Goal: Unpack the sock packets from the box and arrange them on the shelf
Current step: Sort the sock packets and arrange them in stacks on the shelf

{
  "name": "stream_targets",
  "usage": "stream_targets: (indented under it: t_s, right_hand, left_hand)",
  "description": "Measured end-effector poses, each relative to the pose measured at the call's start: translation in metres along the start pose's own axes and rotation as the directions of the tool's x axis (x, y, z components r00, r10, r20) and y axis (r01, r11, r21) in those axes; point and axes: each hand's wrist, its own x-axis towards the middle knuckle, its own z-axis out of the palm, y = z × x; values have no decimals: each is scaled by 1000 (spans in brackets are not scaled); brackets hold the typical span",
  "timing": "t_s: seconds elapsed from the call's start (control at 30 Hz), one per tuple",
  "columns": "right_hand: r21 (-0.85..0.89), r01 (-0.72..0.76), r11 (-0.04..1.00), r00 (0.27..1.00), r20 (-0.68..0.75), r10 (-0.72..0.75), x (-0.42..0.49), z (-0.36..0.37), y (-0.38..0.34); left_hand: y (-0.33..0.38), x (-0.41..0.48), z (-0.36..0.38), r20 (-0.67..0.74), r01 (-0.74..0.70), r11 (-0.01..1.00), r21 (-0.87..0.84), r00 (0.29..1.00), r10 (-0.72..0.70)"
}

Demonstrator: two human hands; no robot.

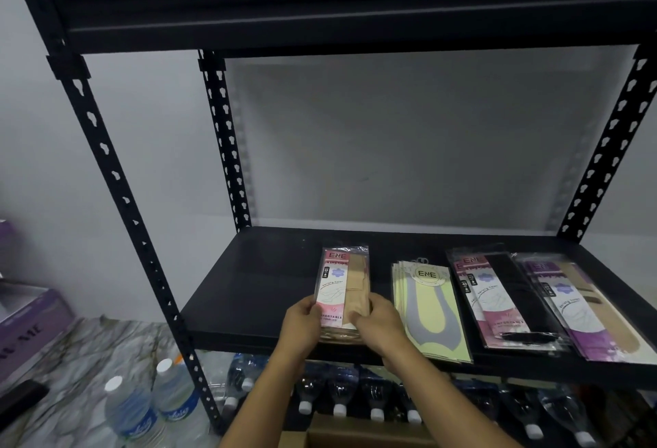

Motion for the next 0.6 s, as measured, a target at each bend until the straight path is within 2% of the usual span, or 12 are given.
stream_targets:
  t_s: [0.23,0.6]
  right_hand:
    - [41,37,998,999,30,-38,9,34,-17]
    - [-2,54,999,997,53,-54,35,90,-44]
  left_hand:
    - [-6,20,-35,-72,11,1000,-1,997,-11]
    - [-7,51,-86,-147,45,998,-33,988,-49]
